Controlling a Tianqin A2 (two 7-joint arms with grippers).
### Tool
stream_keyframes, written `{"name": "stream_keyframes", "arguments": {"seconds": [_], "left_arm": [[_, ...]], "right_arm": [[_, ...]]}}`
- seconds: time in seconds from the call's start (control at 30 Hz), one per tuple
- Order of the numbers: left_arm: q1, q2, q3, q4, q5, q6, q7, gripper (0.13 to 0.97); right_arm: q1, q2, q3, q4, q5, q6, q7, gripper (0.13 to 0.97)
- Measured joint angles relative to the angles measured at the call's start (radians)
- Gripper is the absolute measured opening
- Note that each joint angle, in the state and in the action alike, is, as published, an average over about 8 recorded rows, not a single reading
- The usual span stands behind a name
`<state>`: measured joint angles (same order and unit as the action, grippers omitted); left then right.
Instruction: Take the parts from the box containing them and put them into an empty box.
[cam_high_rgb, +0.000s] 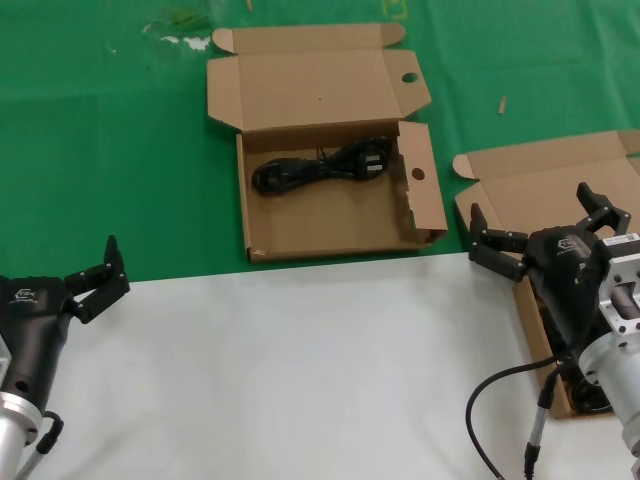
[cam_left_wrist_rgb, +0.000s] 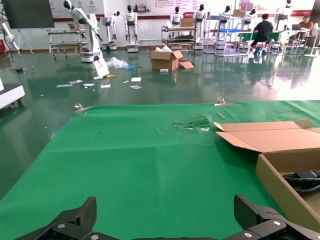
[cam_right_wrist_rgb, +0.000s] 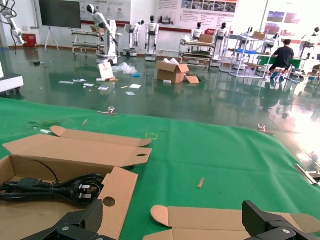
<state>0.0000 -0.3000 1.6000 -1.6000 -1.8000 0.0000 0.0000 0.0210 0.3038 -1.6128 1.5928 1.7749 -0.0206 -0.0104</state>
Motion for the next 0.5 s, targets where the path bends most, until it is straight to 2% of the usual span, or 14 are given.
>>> {"name": "stream_keyframes", "arguments": {"seconds": [0.5], "left_arm": [[0.0, 0.0, 0.0, 0.0, 0.0, 0.0, 0.0, 0.966]], "right_arm": [[0.0, 0.0, 0.0, 0.0, 0.0, 0.0, 0.0, 0.966]]}}
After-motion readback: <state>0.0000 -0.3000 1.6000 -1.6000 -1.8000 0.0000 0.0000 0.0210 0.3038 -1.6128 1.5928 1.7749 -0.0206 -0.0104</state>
